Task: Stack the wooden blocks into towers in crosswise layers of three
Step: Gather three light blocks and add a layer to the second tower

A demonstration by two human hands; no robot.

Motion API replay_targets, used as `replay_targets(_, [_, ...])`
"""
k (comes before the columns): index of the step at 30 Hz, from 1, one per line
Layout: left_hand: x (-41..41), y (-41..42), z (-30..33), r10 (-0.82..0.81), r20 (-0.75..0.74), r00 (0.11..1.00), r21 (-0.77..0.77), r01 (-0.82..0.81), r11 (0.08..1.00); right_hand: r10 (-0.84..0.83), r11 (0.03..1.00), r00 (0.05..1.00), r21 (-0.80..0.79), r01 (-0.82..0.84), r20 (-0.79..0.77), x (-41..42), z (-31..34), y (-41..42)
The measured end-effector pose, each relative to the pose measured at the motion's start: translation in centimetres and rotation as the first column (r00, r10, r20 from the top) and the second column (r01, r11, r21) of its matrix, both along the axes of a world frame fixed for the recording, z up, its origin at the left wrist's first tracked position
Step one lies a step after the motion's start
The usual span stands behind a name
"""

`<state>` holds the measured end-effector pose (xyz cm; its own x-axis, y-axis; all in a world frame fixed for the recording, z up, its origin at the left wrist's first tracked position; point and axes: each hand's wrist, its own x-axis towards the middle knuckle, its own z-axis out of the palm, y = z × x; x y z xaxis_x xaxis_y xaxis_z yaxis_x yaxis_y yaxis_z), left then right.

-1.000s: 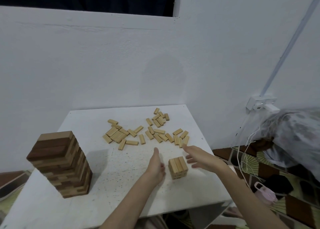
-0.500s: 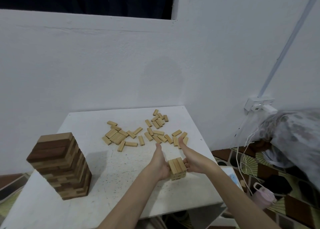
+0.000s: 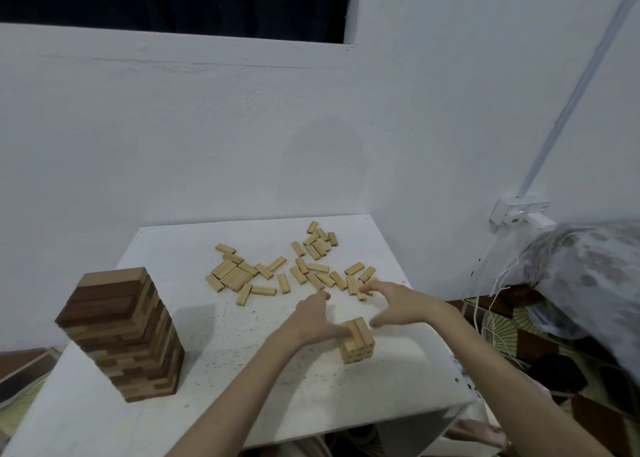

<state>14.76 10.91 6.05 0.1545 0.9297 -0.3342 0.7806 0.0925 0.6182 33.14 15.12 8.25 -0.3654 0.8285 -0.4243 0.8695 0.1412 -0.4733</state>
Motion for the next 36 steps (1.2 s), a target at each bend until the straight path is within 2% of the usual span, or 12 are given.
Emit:
replay_targets(2, [0.4, -0.4, -0.7, -0.093, -0.257, 0.962, 0.040, 0.106, 0.994, 0.117, 0.989, 0.971, 0.060, -0.132, 0.209, -0.1, -0.7, 0.0])
replay_targets(3, [0.7, -0.5, -1.1, -0.116, -0.336, 0.934, 0.054, 0.143, 0.988, 0.143, 0.982, 0.945, 0.079, -0.173, 0.293, -0.3, -1.2, 0.0])
replay_targets(5, [1.4, -0.7, -2.0, -0.139, -0.411, 0.901, 0.077, 0.186, 0.979, 0.168, 0.970, 0.909, 0.102, -0.222, 0.382, -0.7, -2.2, -0.1])
replay_targets(8, [2.1, -0.6, -2.8, -0.142, -0.456, 0.879, 0.107, 0.212, 0.971, 0.183, 0.958, 0.897, 0.131, -0.254, 0.403, -0.8, -3.4, -0.3])
replay_targets(17, [2.2, 0.0, -3.6, -0.125, -0.438, 0.890, 0.134, 0.202, 0.970, 0.188, 0.933, 0.913, 0.226, -0.281, 0.362, -0.8, -4.7, -0.6])
replay_targets(29, [2.3, 0.4, -4.0, -0.106, -0.388, 0.916, 0.142, 0.173, 0.975, 0.193, 0.938, 0.916, 0.210, -0.278, 0.351, -1.4, -4.5, -0.6])
replay_targets(36, [2.0, 0.4, -3.8, -0.121, -0.402, 0.908, 0.094, 0.172, 0.981, 0.203, 0.938, 0.923, 0.205, -0.280, 0.328, -1.7, -4.1, -0.9])
